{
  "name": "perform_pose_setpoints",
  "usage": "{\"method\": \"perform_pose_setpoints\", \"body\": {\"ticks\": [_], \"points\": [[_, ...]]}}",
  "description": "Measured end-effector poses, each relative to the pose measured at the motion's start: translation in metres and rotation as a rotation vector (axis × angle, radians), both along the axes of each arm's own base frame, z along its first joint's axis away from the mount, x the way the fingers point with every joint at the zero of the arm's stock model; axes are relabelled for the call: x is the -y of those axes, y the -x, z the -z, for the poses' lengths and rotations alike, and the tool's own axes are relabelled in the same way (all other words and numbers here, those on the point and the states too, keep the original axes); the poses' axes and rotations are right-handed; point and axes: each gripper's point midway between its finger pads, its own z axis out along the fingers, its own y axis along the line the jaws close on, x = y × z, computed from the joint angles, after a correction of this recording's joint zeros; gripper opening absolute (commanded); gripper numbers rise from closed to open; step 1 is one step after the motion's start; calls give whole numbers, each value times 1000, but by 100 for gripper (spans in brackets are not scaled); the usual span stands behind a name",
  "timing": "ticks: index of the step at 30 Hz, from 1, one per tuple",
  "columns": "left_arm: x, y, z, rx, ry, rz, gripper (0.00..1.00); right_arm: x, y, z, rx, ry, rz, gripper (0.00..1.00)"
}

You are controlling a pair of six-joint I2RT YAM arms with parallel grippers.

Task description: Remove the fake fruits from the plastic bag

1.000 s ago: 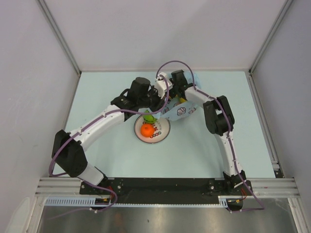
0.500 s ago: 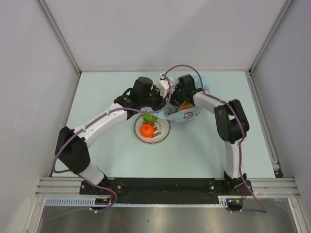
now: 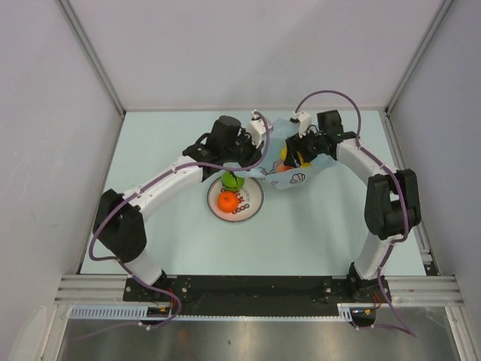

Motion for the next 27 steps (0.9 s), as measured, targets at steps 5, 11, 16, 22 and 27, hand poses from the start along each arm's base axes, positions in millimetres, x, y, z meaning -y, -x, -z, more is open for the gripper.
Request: {"method": "perform_pose_setpoints", "body": {"ticks": [5, 11, 16, 22, 27], "points": [[2, -1, 3, -11, 4, -6, 0, 6, 19, -36, -39, -117, 40, 66], [4, -4, 4, -23, 16, -17, 0, -8, 52, -157, 233, -217, -1, 50], [4, -7, 5, -54, 36, -52, 0, -34, 96, -216, 371, -277, -114, 28], [0, -37, -5, -105, 109, -139, 0, -72, 141, -190, 288, -236, -328, 21], [-15, -78, -12, -126, 177, -215, 0, -95, 158, -164, 194, -236, -431, 21]]}}
